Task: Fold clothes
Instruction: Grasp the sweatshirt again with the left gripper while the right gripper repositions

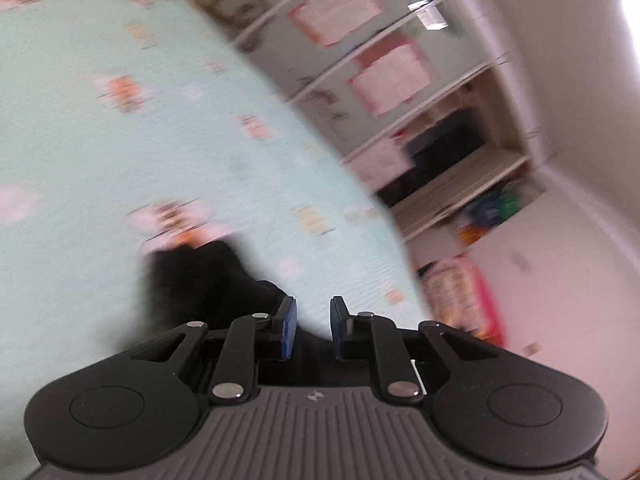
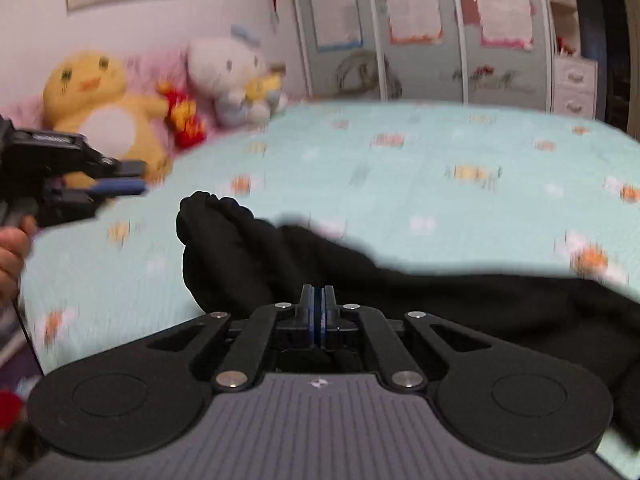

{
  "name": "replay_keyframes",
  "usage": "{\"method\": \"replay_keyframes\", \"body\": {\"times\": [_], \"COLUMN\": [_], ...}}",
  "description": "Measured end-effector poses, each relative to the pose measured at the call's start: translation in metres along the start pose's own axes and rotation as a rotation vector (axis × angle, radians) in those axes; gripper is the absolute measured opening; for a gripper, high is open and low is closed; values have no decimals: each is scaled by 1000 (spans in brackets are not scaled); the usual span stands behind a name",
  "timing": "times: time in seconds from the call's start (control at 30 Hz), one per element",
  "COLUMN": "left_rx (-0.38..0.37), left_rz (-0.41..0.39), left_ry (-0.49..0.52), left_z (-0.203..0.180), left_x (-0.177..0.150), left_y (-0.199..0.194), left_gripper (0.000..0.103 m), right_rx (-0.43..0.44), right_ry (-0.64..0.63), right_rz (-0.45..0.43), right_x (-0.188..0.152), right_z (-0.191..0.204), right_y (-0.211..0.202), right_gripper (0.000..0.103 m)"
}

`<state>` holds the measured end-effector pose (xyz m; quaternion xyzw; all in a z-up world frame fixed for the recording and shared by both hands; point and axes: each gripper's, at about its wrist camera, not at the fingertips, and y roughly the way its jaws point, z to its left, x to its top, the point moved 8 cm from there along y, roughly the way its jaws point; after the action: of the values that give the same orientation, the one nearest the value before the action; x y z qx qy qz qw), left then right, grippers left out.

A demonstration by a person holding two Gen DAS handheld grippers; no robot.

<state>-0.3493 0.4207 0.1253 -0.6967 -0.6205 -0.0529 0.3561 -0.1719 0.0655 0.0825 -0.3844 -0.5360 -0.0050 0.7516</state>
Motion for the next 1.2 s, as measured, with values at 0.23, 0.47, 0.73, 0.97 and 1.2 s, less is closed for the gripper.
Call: {"method": "replay_keyframes", "body": {"times": [0.23, 0.47, 0.73, 0.97, 1.2], "left_rx": [121, 143, 125, 7, -199], "left_rz": [77, 30, 90, 45, 12], "left_ry": [-134, -155, -181, -101, 53], "left_z": [92, 107, 103, 78, 53], "left_x": [-66, -63, -73, -85, -89], "left_y": [-28, 4, 72, 72, 73], "left_gripper": [31, 59, 59, 59, 59], "right_rx": [-122, -170, -178, -141, -137], "right_ry": [59, 51, -21, -208, -449], "right_rz": [162, 131, 76, 127, 315], "right_x": [-119, -132, -64, 27, 91], "right_z": [2, 14, 18, 42, 70], "right_y": [14, 2, 11, 79, 197], "right_gripper": [18, 48, 48, 64, 65]}}
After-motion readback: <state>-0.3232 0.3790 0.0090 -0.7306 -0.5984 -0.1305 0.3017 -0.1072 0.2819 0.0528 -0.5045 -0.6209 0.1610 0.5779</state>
